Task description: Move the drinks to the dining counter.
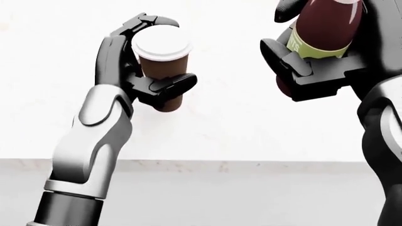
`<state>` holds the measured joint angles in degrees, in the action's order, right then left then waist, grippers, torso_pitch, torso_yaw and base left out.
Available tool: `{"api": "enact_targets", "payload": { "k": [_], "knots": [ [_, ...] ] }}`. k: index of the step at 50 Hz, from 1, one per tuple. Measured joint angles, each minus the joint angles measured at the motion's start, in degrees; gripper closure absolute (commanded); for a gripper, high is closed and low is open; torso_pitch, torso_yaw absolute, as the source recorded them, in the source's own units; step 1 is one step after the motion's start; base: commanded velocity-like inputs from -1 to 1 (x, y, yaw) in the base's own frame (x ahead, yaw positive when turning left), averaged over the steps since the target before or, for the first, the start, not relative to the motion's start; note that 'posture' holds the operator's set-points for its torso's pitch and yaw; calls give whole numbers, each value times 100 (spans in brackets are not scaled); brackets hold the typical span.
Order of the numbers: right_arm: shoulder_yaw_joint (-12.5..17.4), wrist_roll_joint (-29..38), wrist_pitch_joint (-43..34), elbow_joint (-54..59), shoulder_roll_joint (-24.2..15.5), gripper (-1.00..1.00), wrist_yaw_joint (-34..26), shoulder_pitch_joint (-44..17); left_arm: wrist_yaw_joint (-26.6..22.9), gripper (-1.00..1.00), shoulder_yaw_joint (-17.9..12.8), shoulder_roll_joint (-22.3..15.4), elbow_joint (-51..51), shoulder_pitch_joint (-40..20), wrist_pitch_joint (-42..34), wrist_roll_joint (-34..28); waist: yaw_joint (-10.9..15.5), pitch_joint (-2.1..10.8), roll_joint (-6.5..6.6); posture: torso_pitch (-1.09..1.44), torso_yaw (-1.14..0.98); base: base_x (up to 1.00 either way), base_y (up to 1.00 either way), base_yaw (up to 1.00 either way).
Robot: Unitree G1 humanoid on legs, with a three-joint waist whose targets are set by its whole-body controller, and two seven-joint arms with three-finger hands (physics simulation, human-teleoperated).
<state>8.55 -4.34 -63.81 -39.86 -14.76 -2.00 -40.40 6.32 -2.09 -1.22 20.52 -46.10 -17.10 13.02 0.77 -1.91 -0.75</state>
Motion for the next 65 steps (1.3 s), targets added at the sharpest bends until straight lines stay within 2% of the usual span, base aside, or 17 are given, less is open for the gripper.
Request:
{"api": "enact_targets", "payload": {
  "k": [5,11,15,18,26,29,30,31,42,50,51,53,61,65],
  "knots": [
    [-1,3,4,12,13,100,3,24,-48,88,-10,17,268,-37,174,-24,-5,12,6,0,0,0,0,0],
    [0,1,24,13,23,100,9,40,-95,59,-36,20,736,-132,443,-52,-7,28,6,0,0,0,0,0],
    [-2,3,78,57,33,100,11,71,-134,51,-57,24,1054,-237,700,-52,-6,47,-1,0,0,0,0,0],
    [-4,-2,77,42,34,100,10,83,-153,32,-55,33,1195,-267,852,-57,-5,59,-2,0,0,0,0,0],
    [-11,-3,144,55,47,100,11,127,-208,20,-21,44,1246,-250,973,-99,-10,80,-7,0,0,0,0,0],
    [-14,-2,182,83,52,100,4,160,-235,7,-23,50,1289,-248,1021,-104,-12,84,-8,0,0,0,0,0],
    [-14,-2,178,85,53,100,3,161,-243,2,-20,51,1288,-242,1030,-104,-14,84,-8,0,0,0,0,0],
    [-13,-1,172,84,52,100,3,158,-246,-12,-14,52,1265,-229,1022,-109,-16,83,-7,0,0,0,0,0],
    [-3,4,193,80,51,100,7,148,-253,-26,-27,40,1277,-182,918,-182,-16,71,-4,0,0,0,0,0],
    [2,2,196,94,49,100,9,155,-246,-46,-9,44,1098,-131,788,-178,-16,51,-10,0,0,0,0,0],
    [0,2,197,95,49,100,10,157,-245,-66,-5,42,1039,-130,751,-177,-17,51,-10,0,0,0,0,0],
    [-7,-2,190,100,49,100,9,149,-251,-81,-1,27,895,-116,673,-167,-22,52,-5,0,0,0,0,0],
    [-30,12,204,91,60,100,24,130,-269,-100,-35,-56,543,23,479,-144,-26,63,13,0,0,0,0,0],
    [-130,73,323,356,105,100,38,42,-293,-100,-7,-103,58,260,193,-166,-44,48,21,0,0,0,0,0]
  ]
}}
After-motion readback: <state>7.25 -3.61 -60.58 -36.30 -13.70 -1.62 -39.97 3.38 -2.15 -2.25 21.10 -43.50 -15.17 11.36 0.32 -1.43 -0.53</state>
